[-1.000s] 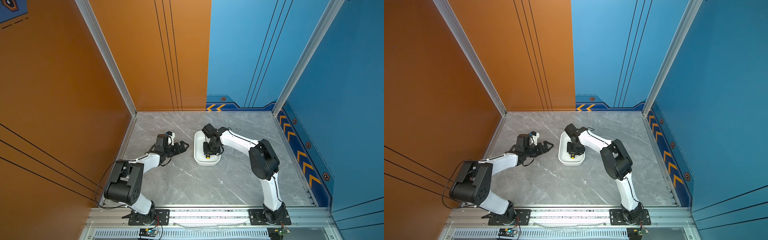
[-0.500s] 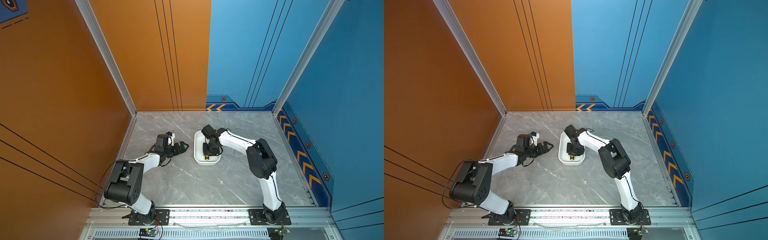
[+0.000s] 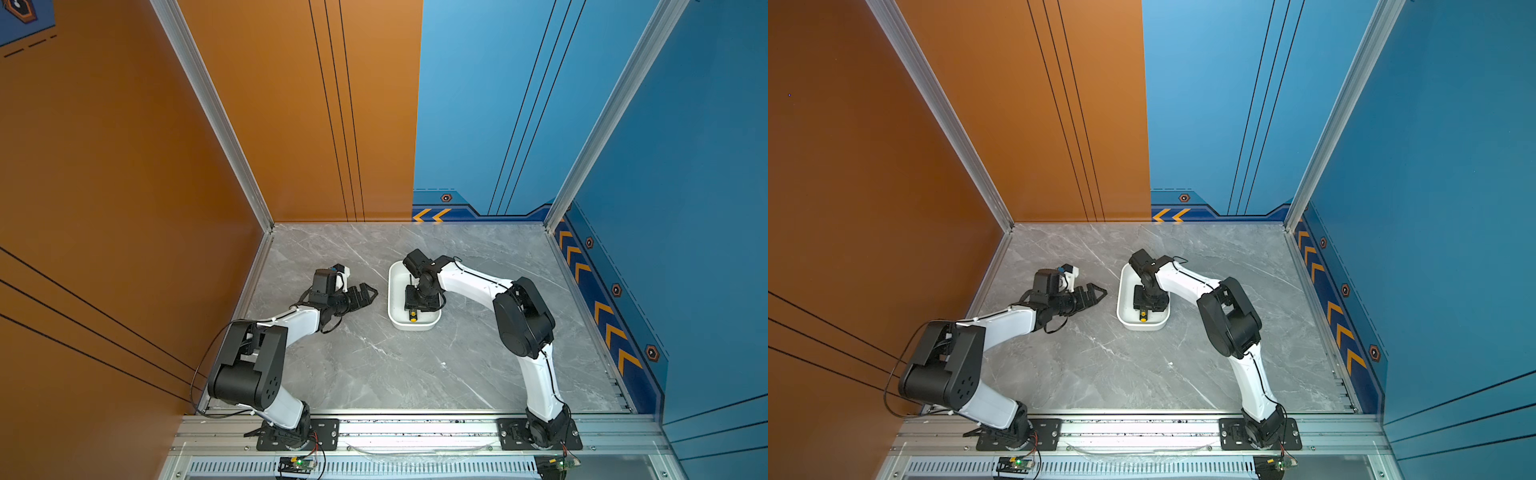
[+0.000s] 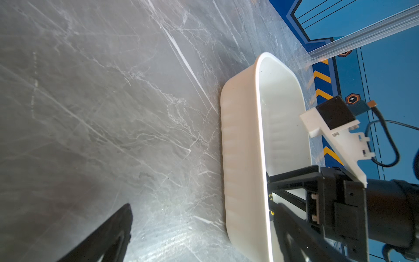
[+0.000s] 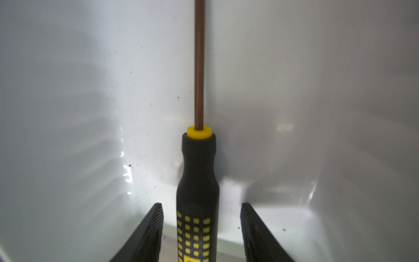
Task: Put the screwdriver in the bin
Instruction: Place the screwdriver into the bin, then reset both arms
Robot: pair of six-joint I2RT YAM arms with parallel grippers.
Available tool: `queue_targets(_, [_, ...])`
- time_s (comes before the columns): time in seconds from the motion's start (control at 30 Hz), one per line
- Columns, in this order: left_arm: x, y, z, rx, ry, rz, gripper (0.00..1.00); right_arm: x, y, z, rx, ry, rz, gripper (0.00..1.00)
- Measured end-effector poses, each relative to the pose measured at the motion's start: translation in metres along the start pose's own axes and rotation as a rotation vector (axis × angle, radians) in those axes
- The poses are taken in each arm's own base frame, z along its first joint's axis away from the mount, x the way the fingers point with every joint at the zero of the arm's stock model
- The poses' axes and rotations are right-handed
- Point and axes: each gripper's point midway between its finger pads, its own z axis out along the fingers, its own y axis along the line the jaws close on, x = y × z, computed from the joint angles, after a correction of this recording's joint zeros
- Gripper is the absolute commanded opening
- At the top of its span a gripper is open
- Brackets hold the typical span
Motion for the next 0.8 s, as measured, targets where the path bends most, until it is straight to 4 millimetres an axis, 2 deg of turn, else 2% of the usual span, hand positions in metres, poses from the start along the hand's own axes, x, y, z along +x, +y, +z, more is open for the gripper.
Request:
queue_targets(0.07, [0.002,0.001,-0.001,-0.007,0.008,0.004,0.98,-0.004,0.005,-0.014,-0.021,-0.027,-0.017,0.63])
queue_targets(0.17, [0.0,-0.001,-0.006,-0.025,0.022,0.024,0.98,-0.013,0.015,-0.055,-0.082,-0.1,-0.058,0.67])
queue_targets(0.23, [-0.011,-0.008,-0.013,-0.035,0.004,0.057,0.98,-0.02,0.021,-0.094,-0.135,-0.171,-0.094,0.74])
queue_targets(0.3, [-0.03,-0.018,-0.026,-0.053,-0.052,0.12,0.98,-0.03,0.018,-0.147,-0.183,-0.286,-0.148,0.8])
queue_targets(0.37, [-0.05,-0.027,-0.045,-0.086,-0.135,0.196,0.98,-0.041,-0.005,-0.201,-0.177,-0.444,-0.18,0.84])
queue_targets(0.4, [-0.061,-0.031,-0.058,-0.111,-0.194,0.243,0.98,-0.045,-0.026,-0.229,-0.156,-0.536,-0.187,0.85])
queue_targets(0.43, [-0.07,-0.033,-0.069,-0.136,-0.242,0.281,0.98,-0.049,-0.047,-0.251,-0.133,-0.612,-0.181,0.86])
queue_targets(0.5, [-0.087,-0.035,-0.096,-0.198,-0.355,0.36,0.98,-0.05,-0.108,-0.286,-0.055,-0.78,-0.141,0.86])
queue_targets(0.53, [-0.093,-0.034,-0.107,-0.228,-0.398,0.384,0.98,-0.048,-0.133,-0.292,-0.022,-0.831,-0.114,0.87])
queue_targets(0.57, [-0.099,-0.028,-0.12,-0.272,-0.449,0.408,0.98,-0.044,-0.164,-0.29,0.02,-0.876,-0.077,0.88])
queue_targets(0.6, [-0.102,-0.021,-0.129,-0.31,-0.486,0.421,0.98,-0.04,-0.186,-0.284,0.046,-0.908,-0.05,0.88])
queue_targets(0.67, [-0.106,0.0,-0.145,-0.394,-0.549,0.438,0.98,-0.027,-0.228,-0.25,0.093,-0.933,0.002,0.9])
queue_targets(0.73, [-0.103,0.024,-0.152,-0.469,-0.583,0.445,0.98,-0.014,-0.258,-0.202,0.124,-0.924,0.034,0.92])
queue_targets(0.8, [-0.095,0.049,-0.153,-0.527,-0.588,0.442,0.98,0.004,-0.277,-0.155,0.148,-0.877,0.053,0.93])
